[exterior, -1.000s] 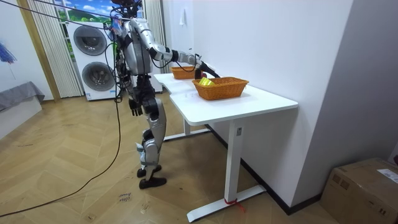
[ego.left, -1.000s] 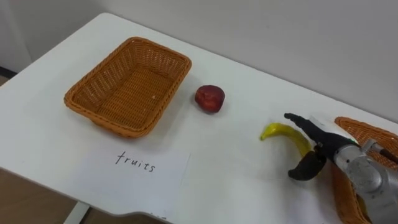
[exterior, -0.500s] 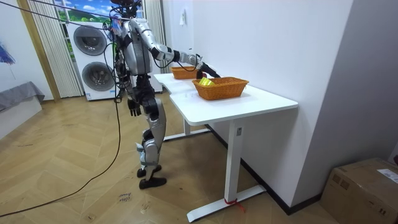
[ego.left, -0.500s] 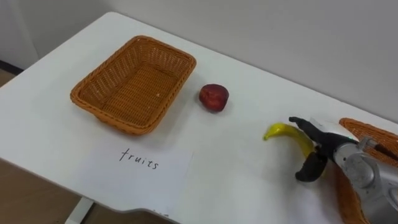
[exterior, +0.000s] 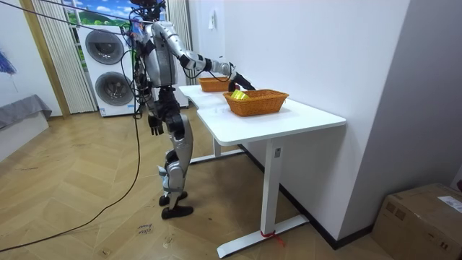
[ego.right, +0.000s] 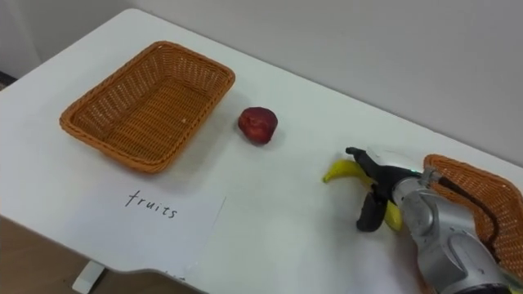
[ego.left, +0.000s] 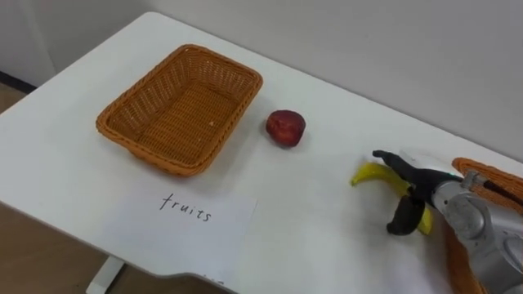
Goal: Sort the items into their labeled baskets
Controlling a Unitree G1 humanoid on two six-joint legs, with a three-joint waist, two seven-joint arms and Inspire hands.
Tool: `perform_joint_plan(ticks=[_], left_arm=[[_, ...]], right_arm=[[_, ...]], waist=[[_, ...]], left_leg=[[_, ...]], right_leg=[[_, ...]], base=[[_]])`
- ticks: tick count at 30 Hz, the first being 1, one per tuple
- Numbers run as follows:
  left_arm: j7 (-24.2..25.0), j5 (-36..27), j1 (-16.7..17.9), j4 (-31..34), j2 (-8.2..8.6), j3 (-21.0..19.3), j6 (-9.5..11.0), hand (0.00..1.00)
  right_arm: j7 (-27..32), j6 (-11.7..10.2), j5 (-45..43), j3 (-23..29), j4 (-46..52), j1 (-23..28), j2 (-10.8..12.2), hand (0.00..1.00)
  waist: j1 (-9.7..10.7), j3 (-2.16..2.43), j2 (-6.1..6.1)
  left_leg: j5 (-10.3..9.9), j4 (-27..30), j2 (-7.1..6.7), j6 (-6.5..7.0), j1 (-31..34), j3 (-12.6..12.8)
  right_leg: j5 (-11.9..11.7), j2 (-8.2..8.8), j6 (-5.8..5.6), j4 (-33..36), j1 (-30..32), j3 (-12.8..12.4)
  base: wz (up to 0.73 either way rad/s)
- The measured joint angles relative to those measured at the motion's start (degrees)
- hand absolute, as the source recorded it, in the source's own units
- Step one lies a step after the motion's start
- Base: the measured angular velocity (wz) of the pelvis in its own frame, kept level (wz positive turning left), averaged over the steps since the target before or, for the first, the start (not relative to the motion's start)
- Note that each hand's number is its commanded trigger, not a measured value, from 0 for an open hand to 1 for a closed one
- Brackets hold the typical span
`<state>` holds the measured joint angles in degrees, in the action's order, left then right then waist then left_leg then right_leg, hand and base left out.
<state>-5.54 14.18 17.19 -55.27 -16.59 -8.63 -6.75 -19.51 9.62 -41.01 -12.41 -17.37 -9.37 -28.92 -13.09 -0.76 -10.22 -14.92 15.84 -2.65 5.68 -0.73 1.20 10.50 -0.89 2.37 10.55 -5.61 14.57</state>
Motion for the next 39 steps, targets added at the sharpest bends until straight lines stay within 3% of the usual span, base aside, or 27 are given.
perform_joint_plan(ticks=[7, 14, 20, 21, 22, 23, 24, 27, 39], left_arm=[[0.01, 0.00, -0.19, -0.11, 0.00, -0.01, -0.01, 0.00], [0.02, 0.00, -1.29, -0.15, -0.10, 0.00, 0.00, 0.00], [0.07, 0.04, -1.53, -0.15, -0.20, -0.01, -0.02, 0.00], [0.07, 0.04, -1.50, -0.15, -0.21, -0.02, -0.04, 0.00], [0.07, 0.04, -1.50, -0.15, -0.21, -0.02, -0.08, 0.00], [0.07, 0.04, -1.50, -0.15, -0.21, -0.02, -0.16, 0.00], [0.07, 0.08, -1.51, -0.15, -0.22, -0.02, -0.21, 0.00], [0.06, 0.33, -1.78, -0.08, -0.22, -0.01, -0.22, 0.00], [0.00, 1.69, -1.89, 0.67, -0.29, 0.51, -0.37, 0.00]], right_arm=[[-0.24, 0.23, -0.03, -0.22, -2.61, -1.82, 0.00, 0.00], [-0.24, 0.12, -0.11, -2.22, -3.51, -2.81, -0.37, 0.00], [-0.62, 0.25, -0.17, -2.70, -4.91, -3.68, -0.47, 0.00], [-0.65, 0.35, -0.17, -2.70, -5.02, -3.68, -0.47, 0.05], [-0.67, 0.38, -0.17, -2.70, -5.06, -3.68, -0.47, 0.27], [-0.73, 0.39, -0.17, -2.70, -5.20, -3.68, -0.47, 0.85], [-0.79, 0.39, -0.17, -2.70, -5.50, -3.68, -0.47, 1.00], [-1.32, 0.50, -0.17, -2.91, -5.77, -3.68, -0.50, 1.00], [-2.13, 1.33, -1.74, -4.45, -5.95, -4.41, -0.64, 1.00]], waist=[[-0.84, -0.04, -0.08], [-1.50, -0.48, -1.04], [-1.73, -0.48, -1.15], [-1.79, -0.47, -1.16], [-1.86, -0.47, -1.17], [-2.06, -0.47, -1.15], [-2.16, -0.46, -1.14], [-3.04, -0.45, -1.14], [-3.48, -0.34, -1.25]], left_leg=[[0.00, 0.13, -0.03, 0.00, 0.11, -0.13], [-0.01, 0.48, -0.03, 0.01, 0.43, -0.20], [-0.03, 0.77, -0.13, 0.11, 0.54, -0.21], [-0.02, 0.77, -0.13, 0.11, 0.49, -0.21], [-0.02, 0.77, -0.14, 0.11, 0.43, -0.21], [-0.02, 0.77, -0.13, 0.11, 0.30, -0.21], [-0.02, 0.76, -0.13, 0.11, 0.16, -0.21], [-0.01, 0.76, -0.12, 0.10, 0.11, -0.21], [0.01, 1.10, -0.17, 0.08, 0.15, -0.74]], right_leg=[[0.00, 0.02, 0.00, 0.00, 0.01, 0.18], [0.00, 0.17, 0.00, 0.00, 0.08, 2.13], [0.00, 0.35, 0.00, 0.00, 0.06, 3.04], [0.00, 0.36, 0.00, 0.00, 0.01, 3.08], [0.00, 0.36, 0.00, -0.01, -0.03, 3.09], [0.00, 0.36, 0.00, -0.02, -0.18, 3.09], [0.00, 0.35, 0.00, -0.03, -0.33, 3.02], [0.00, 0.29, -0.01, -0.08, -0.40, 2.86], [0.00, 0.30, -0.01, -0.11, -0.63, 3.04]], base=[[0.00], [0.00], [0.00], [0.00], [0.00], [0.00], [0.00], [0.00], [0.02]])
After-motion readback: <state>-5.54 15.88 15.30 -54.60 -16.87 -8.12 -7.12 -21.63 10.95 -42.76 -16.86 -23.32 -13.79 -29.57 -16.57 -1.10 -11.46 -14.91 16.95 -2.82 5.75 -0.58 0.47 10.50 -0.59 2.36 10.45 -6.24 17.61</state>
